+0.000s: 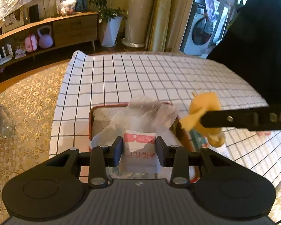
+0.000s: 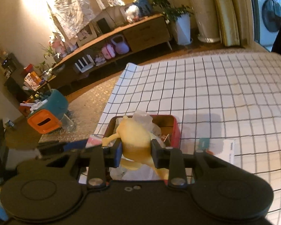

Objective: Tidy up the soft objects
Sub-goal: 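Carry the sachet with the left tool while the right tool carries the chicken to the box, then lower the sachet and chicken into the tin box and open both tools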

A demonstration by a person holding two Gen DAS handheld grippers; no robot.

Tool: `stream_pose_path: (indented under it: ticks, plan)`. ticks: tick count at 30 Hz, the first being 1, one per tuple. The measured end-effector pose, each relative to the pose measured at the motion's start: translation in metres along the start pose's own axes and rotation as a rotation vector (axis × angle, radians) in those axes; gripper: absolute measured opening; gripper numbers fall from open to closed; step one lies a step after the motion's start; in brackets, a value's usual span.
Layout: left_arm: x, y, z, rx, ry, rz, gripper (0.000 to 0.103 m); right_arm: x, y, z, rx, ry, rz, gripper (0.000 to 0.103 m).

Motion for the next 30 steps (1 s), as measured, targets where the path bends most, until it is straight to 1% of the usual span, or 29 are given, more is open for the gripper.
stream_pose_path:
  ticks: [8,16,23,30]
  plan:
    - [-0.025,0.011,-0.007,-0.039,-0.004,-0.043,0.037,-0.052,0.01,-0.015,0.021,0.065,-0.071,0.031]
    - [-0.046,0.015,-0.015,-0.046,0.009,-0.073,0.037,-0.086,0.008,-0.025,0.055,0.115,-0.099,0.031]
    - [-0.058,0.017,-0.015,-0.048,0.029,-0.088,0.037,-0.103,0.014,-0.027,0.075,0.136,-0.122,0.032]
    - [-0.071,0.021,-0.02,-0.035,0.027,-0.108,0.037,-0.112,0.02,-0.029,0.085,0.148,-0.138,0.033]
Point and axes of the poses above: each gripper's, at about its wrist camera, not at the fingertips, and x roughly against the way its jaws point, z to its right, y to its underside, the point moved 6 cm from there along -x, roughly the way its jaws point, and after that the axes turned 13 degrees about y, right-handed, at the moved point
